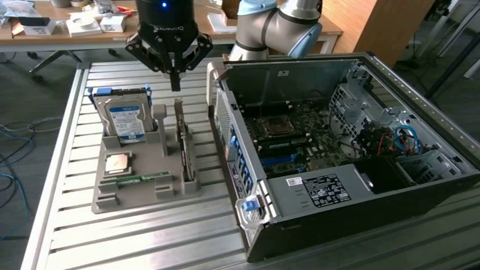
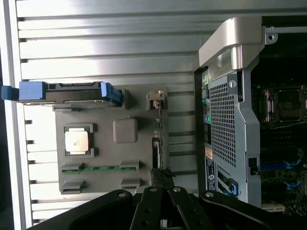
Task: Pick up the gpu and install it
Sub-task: 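Reach for the gpu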
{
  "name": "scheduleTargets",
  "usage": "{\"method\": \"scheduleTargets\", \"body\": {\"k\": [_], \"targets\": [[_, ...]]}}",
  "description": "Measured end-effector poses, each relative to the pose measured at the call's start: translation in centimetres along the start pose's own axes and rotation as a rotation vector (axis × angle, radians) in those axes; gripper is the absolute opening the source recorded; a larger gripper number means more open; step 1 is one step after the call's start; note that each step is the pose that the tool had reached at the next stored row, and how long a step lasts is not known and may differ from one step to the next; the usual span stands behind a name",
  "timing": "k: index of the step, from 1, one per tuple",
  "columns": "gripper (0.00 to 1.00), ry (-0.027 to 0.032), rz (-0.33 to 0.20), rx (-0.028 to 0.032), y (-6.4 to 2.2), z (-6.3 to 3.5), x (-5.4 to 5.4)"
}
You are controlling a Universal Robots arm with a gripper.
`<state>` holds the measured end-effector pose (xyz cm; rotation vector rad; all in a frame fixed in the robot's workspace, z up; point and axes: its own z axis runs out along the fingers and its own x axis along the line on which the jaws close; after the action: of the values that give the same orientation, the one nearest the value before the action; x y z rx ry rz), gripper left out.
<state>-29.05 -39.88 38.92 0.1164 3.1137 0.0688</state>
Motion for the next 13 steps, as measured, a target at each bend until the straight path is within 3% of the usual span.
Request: {"method": "scheduleTargets", "body": {"k": [4, 13], "targets": [[0.11, 0.0001, 0.0, 0.0, -0.11, -0.01, 0.0], [0.11, 0.0, 0.0, 0.0, -1.22, -0.05, -0.1]]}}
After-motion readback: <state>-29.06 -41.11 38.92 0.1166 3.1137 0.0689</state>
